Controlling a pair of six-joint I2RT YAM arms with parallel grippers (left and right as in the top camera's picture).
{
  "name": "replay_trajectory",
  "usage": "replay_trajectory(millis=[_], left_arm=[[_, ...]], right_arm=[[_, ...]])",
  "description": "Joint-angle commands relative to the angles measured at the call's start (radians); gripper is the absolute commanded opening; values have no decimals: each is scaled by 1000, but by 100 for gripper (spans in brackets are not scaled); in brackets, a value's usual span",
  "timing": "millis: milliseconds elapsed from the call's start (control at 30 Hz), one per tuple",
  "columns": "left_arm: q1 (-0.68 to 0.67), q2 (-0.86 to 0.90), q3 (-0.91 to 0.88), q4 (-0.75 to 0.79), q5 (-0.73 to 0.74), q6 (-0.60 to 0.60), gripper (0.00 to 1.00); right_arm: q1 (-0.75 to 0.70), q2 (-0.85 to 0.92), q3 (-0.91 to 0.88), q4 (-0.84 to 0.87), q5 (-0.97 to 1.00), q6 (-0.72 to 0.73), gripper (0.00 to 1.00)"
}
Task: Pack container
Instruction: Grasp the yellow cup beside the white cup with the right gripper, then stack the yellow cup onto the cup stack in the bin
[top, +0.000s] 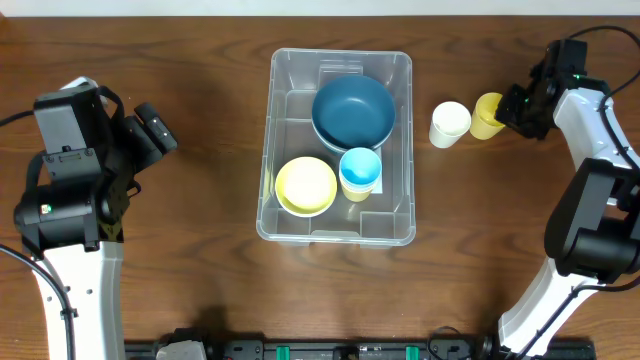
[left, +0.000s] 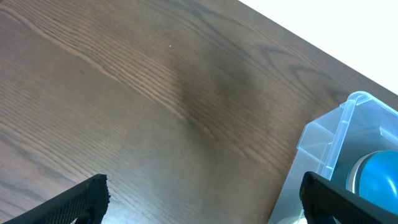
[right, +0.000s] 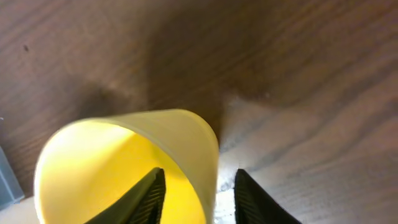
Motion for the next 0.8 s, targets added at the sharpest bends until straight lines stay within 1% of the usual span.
replay_trajectory(millis=[0, 33, 200, 267, 367, 467, 600, 633, 767], left_arm=[[5, -3, 17, -2, -8, -2, 98], [5, -3, 17, -2, -8, -2, 98], [5, -3, 17, -2, -8, -2, 98], [5, -3, 17, -2, -8, -2, 98], [5, -3, 17, -2, -8, -2, 98], [5, -3, 17, -2, -8, -2, 98], [5, -3, 17, -2, -8, -2, 98], [5, -3, 17, -2, -8, -2, 98], [5, -3, 17, -2, -8, -2, 98]], right_arm=[[-1, 0, -3, -22, 55, 18, 8], [-1, 0, -3, -31, 71, 18, 1], [-1, -67, -1, -84, 177, 23, 1], [1, -136, -1, -98, 183, 23, 1], [21, -286, 0, -117, 181, 23, 1], [70, -432, 0, -134, 158, 21, 1], [215, -591, 0, -172, 112, -2, 1], [276, -617, 0, -182, 106, -6, 1], [479, -626, -1, -222, 108, -9, 1]])
